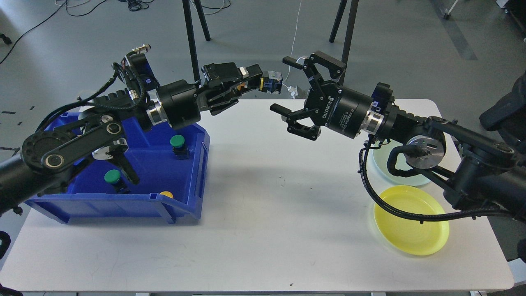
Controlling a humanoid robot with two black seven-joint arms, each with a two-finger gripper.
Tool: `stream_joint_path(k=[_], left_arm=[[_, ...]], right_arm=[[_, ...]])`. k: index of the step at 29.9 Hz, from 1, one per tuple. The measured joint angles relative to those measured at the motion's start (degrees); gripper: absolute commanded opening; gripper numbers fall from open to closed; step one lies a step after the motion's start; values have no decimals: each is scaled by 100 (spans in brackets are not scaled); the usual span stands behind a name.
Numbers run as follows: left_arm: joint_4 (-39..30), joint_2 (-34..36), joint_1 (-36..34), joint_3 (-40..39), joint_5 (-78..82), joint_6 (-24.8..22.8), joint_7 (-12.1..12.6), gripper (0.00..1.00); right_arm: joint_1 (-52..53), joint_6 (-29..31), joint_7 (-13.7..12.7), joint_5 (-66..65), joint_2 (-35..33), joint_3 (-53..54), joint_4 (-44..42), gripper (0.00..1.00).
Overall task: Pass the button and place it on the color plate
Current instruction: 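Close the right gripper on the button held by the left gripper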
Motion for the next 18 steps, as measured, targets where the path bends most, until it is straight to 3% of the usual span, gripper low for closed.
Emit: stream_joint_path(k=[3,6,14,18], left_arm=[[-4,-10,1,0,0,2,0,5],[-4,-11,1,0,0,0,0,5],[-4,22,20,0,3,-36,0,5],[-3,27,21,1,6,-41,1,5]], right_arm=[[72,0,-2,-6,86,-107,-77,89],[120,0,-8,-5,174,-246,-124,75],[145,0,-7,5,247,-295,-176,27],[141,0,-3,17,242,-257,-182,17]])
